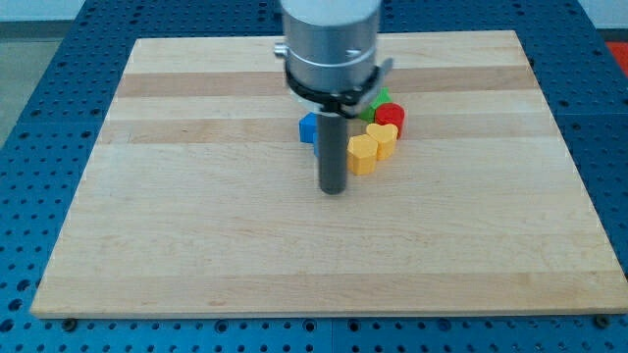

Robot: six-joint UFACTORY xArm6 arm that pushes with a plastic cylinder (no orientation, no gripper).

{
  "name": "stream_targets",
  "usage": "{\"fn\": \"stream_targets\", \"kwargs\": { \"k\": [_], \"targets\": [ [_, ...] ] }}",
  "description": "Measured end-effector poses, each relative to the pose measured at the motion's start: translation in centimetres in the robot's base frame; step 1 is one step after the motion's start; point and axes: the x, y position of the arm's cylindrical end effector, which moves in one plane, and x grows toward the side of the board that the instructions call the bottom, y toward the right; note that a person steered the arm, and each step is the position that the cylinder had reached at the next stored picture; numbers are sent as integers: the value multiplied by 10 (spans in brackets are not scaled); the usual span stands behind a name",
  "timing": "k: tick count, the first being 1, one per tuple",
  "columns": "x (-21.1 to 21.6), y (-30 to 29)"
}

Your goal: Move your arm towards the red circle

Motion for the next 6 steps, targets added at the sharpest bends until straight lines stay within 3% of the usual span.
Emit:
{"fn": "stream_targets", "kwargs": {
  "k": [3, 4, 6],
  "targets": [
    [-83, 148],
    [-112, 149],
    [-95, 140]
  ]
}}
